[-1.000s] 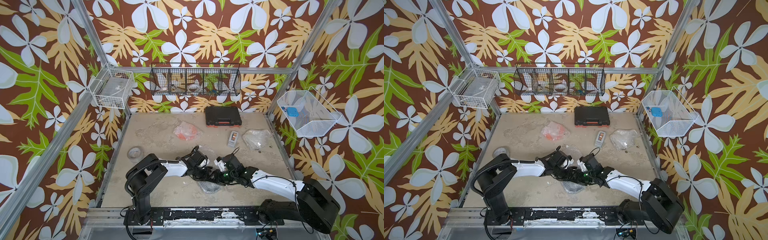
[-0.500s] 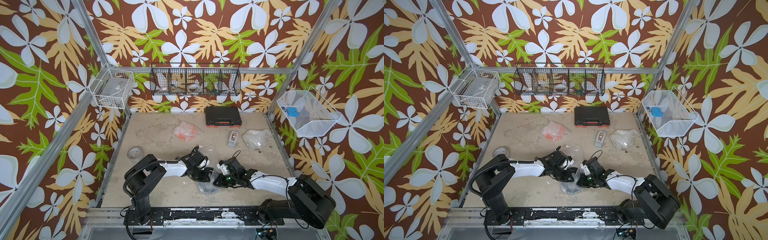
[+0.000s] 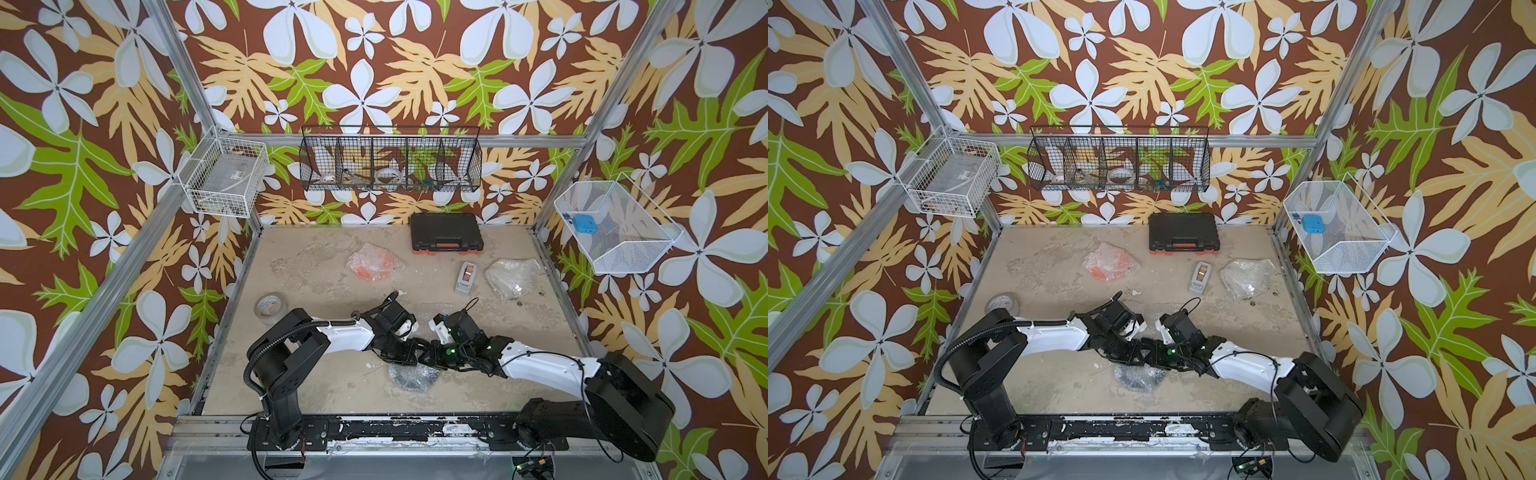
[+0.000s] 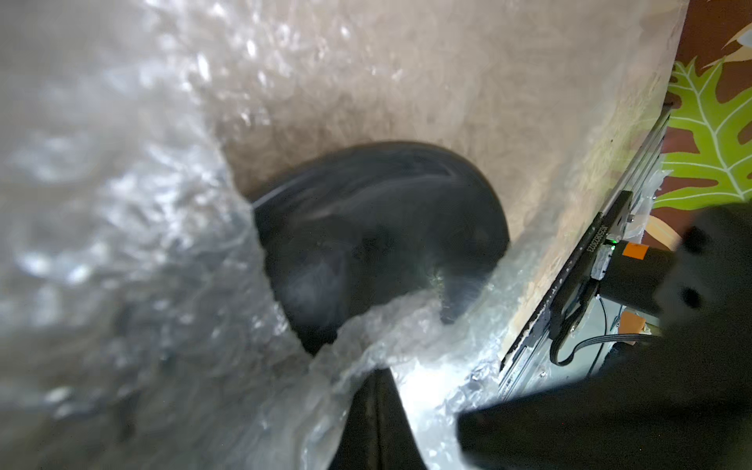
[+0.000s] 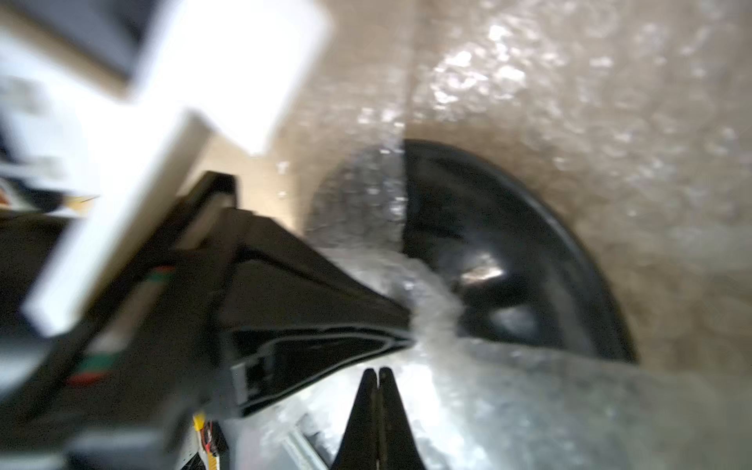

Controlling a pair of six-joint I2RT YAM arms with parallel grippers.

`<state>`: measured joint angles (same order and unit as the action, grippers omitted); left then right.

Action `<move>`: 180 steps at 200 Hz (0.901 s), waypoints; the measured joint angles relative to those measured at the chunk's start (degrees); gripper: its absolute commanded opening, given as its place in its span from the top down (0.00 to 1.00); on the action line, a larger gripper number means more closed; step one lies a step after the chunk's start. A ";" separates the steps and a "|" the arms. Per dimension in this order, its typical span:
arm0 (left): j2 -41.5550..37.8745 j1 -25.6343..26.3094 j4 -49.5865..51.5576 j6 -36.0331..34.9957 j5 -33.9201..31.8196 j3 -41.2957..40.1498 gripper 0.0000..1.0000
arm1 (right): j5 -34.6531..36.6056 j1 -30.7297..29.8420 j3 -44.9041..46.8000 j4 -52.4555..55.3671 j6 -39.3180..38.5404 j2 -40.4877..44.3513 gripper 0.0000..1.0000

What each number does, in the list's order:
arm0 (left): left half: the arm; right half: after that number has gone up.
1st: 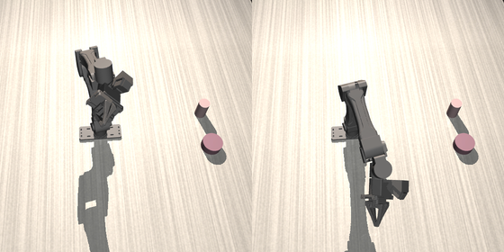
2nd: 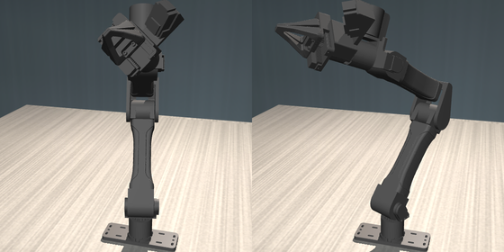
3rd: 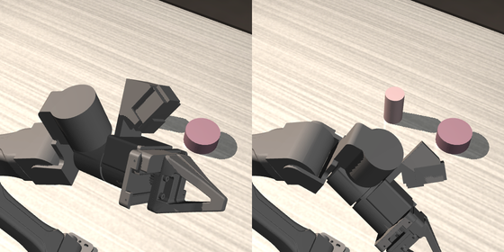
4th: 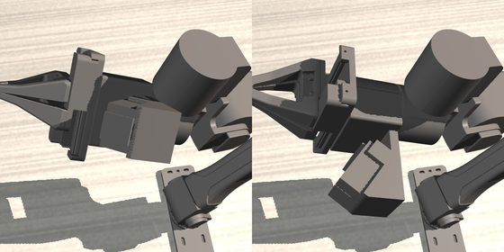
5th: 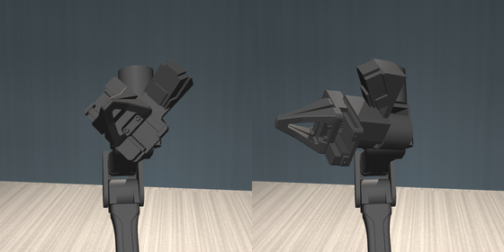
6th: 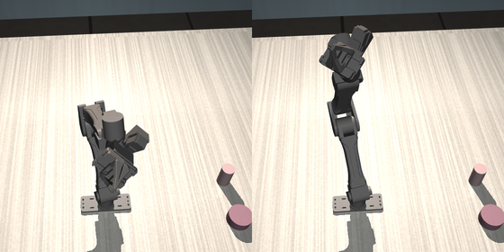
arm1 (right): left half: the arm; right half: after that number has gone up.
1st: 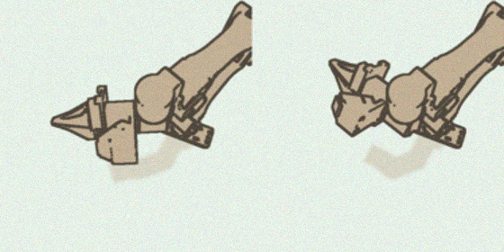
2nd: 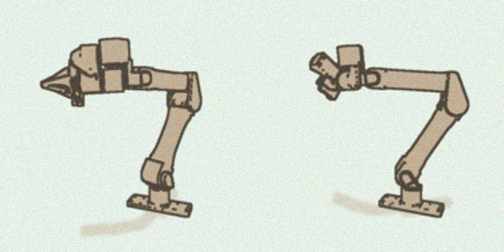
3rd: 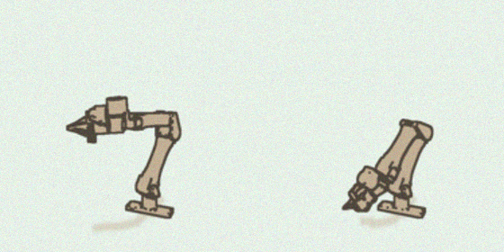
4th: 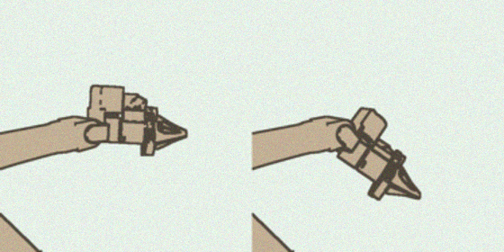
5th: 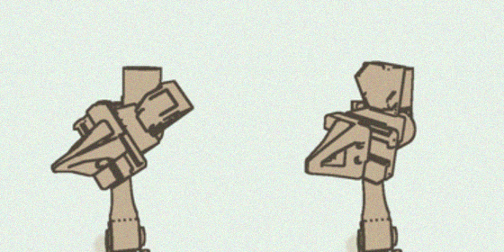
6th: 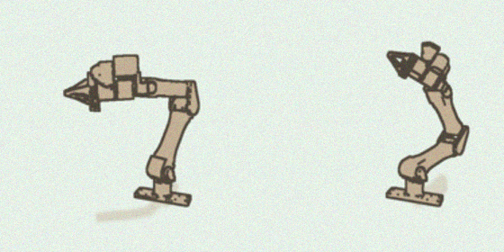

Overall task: Wrap dinner plates in bubble wrap
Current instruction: Wrap the plate in the bubble wrap.

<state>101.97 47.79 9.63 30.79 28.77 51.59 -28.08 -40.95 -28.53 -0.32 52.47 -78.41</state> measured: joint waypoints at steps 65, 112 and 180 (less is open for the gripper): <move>-7.69 0.44 12.09 0.70 -8.92 6.99 0.99 | -4.04 0.50 2.73 -9.53 -0.50 -6.71 1.00; -11.89 5.20 14.88 3.74 -10.19 6.95 0.99 | -4.98 0.48 2.40 -10.71 -0.22 -7.39 1.00; -8.61 4.17 9.46 7.08 -12.09 -5.22 1.00 | -3.58 0.39 2.29 -6.88 -0.37 -4.63 1.00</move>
<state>93.36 51.96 19.09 37.87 16.69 46.37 -31.66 -40.56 -26.24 -7.20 52.10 -83.05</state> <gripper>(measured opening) 0.050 0.048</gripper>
